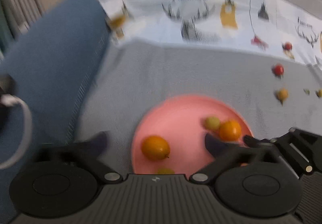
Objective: Organize fruits
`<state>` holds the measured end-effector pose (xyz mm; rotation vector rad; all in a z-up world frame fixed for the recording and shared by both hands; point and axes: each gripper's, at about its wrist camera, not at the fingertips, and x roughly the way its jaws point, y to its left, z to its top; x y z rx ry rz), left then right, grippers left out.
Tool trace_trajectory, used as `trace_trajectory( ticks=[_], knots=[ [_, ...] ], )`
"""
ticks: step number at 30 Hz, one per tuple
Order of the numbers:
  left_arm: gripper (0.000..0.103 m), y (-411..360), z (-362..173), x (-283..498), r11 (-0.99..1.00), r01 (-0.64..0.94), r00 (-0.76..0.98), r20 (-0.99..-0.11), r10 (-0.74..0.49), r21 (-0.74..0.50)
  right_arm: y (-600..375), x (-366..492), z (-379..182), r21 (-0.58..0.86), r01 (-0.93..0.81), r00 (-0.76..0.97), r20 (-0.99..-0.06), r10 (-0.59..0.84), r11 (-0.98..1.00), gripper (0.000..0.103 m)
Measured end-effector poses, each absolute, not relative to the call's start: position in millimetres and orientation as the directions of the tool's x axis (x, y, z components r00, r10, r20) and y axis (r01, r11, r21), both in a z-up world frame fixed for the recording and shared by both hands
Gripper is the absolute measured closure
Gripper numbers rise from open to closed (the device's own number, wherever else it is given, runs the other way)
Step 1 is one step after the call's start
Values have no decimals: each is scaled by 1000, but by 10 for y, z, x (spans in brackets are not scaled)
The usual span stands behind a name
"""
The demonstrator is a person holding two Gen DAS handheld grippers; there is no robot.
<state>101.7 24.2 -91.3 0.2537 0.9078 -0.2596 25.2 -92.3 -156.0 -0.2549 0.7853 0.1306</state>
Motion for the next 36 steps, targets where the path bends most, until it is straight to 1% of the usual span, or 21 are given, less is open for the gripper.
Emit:
trace_trajectory(
  ticks=[1, 3, 6, 10, 14, 16, 19, 27, 36],
  knots=[
    [0, 251, -853, 959, 936, 329, 618, -778, -114, 124, -909, 236, -1521, -200, -221, 714, -700, 19, 954, 29],
    [0, 273, -767, 869, 927, 344, 633, -766, -110, 151, -921, 185, -1436, -213, -224, 729, -685, 18, 951, 21],
    [0, 393, -649, 678, 936, 319, 640, -762, -95, 151, -979, 57, -1290, -177, -201, 715, -699, 21, 963, 16],
    [0, 639, -469, 292, 954, 289, 612, -781, -124, 76, -1020, -275, -1067, -117, -127, 697, -717, 5, 985, 11],
    [0, 824, -286, -200, 971, 229, 626, -774, -93, 69, -949, -660, -877, -100, -86, 699, -715, -11, 991, 9],
    [0, 901, -202, -426, 975, 216, 626, -775, -91, 60, -896, -845, -762, -110, -69, 718, -696, -28, 992, 7],
    [0, 979, -50, -664, 975, 215, 653, -751, -95, 63, -820, -1094, -614, -113, -53, 744, -667, -36, 992, 6],
    [0, 1021, 289, -1078, 975, 215, 726, -677, -122, 56, -723, -1594, -345, -146, -36, 813, -580, -57, 989, 3],
    [0, 1023, 465, -1360, 972, 227, 756, -641, -134, 64, -757, -1918, -183, -131, 1, 848, -525, -70, 991, 2]
  ],
)
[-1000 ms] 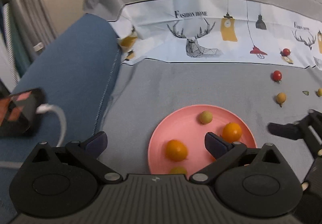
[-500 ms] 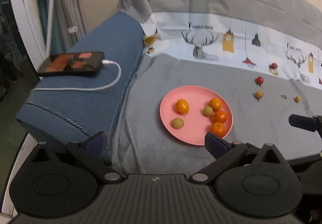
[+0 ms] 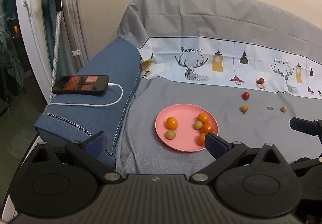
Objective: Organize fruits
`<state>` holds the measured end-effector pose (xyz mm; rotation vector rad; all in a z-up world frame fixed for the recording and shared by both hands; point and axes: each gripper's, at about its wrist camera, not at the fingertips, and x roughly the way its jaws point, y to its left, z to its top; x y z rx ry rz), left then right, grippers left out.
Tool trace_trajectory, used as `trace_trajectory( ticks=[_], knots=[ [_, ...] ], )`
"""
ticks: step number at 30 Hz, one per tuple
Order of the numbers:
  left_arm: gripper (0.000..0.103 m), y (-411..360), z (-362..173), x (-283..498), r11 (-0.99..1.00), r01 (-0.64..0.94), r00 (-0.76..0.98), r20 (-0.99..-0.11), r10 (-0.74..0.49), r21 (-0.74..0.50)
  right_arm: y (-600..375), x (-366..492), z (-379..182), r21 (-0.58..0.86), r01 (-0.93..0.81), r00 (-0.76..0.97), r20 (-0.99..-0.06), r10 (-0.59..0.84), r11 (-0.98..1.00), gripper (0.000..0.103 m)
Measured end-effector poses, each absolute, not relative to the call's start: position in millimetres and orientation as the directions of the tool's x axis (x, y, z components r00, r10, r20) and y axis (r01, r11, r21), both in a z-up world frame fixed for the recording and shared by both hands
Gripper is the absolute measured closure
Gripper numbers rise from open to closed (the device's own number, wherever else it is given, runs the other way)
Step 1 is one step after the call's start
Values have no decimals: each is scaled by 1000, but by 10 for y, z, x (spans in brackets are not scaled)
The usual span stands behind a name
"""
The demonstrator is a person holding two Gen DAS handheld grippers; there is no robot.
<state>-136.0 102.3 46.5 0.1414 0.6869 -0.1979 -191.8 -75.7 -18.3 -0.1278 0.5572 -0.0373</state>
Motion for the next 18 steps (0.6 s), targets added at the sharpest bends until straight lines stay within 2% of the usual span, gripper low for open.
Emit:
trace_trajectory(
  ticks=[18],
  knots=[
    [0, 1034, 500, -1416, 971, 228, 766, -630, -130, 77, -768, -1965, -186, -106, 16, 846, -528, -70, 994, 2]
  ],
)
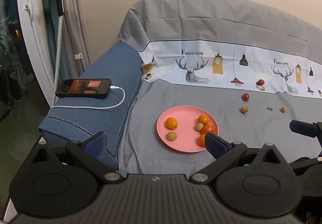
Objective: Organize fruits
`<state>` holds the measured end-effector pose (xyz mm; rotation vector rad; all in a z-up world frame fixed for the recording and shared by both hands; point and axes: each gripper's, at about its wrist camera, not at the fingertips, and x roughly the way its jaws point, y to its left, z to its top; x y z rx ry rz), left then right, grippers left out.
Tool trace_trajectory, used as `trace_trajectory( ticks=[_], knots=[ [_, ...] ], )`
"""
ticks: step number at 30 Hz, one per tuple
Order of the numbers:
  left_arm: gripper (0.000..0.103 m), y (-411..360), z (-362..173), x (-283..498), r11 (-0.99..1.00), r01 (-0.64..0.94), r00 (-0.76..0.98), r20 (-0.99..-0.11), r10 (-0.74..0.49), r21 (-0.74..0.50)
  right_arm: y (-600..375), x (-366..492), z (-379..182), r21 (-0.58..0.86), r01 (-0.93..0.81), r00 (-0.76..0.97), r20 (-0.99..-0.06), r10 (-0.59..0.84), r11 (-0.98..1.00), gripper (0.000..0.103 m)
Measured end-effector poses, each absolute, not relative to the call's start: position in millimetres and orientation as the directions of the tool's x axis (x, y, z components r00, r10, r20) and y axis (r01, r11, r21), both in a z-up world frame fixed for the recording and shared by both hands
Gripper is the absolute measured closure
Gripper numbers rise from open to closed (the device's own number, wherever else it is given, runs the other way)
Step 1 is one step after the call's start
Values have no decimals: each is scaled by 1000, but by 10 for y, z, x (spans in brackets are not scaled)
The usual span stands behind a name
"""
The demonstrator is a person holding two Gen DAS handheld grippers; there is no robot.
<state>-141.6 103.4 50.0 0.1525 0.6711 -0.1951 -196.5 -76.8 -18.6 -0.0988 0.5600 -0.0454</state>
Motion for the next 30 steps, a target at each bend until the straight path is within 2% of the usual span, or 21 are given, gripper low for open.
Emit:
trace_trajectory(
  ticks=[30],
  knots=[
    [0, 945, 339, -1232, 965, 242, 727, -677, -114, 97, -875, -1797, -336, -79, 30, 812, -579, -70, 996, 2]
  ],
)
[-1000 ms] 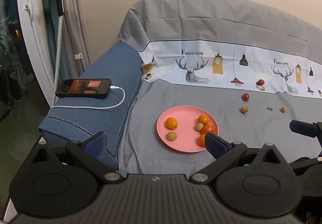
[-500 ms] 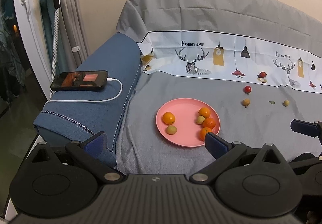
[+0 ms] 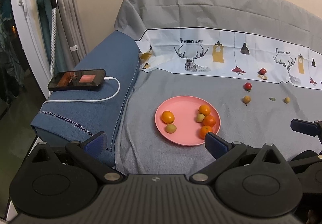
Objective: Organize fruits
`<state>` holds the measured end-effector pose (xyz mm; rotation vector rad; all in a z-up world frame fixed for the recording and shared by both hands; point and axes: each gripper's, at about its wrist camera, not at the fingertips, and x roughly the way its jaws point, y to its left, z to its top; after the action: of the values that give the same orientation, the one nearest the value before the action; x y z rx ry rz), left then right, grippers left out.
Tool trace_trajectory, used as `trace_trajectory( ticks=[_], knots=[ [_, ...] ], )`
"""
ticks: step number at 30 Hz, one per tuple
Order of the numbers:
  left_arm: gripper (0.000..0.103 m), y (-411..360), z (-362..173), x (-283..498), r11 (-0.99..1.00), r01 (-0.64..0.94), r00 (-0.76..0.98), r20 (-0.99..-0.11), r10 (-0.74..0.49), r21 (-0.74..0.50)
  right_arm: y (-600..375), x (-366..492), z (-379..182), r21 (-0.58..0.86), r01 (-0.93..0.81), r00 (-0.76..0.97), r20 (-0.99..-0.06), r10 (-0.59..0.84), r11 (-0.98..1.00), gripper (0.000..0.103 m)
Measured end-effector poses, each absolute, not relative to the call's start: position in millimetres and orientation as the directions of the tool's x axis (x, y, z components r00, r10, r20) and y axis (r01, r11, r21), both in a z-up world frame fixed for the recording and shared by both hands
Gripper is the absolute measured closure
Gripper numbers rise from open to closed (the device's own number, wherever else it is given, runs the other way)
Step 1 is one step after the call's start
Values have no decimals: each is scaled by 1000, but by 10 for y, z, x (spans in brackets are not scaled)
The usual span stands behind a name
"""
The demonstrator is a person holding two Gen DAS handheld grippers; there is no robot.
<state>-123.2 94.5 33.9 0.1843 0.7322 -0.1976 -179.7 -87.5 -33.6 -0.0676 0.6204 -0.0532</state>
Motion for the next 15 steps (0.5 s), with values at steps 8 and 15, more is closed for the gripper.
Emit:
trace_trajectory(
  ticks=[8, 15],
  knots=[
    [0, 942, 331, -1224, 965, 241, 725, -680, -109, 103, -884, -1791, -339, -76, 30, 812, -580, -69, 997, 2],
    [0, 916, 327, -1217, 963, 244, 724, -682, -103, 113, -894, -1786, -366, -69, 36, 811, -580, -70, 997, 2]
  ],
)
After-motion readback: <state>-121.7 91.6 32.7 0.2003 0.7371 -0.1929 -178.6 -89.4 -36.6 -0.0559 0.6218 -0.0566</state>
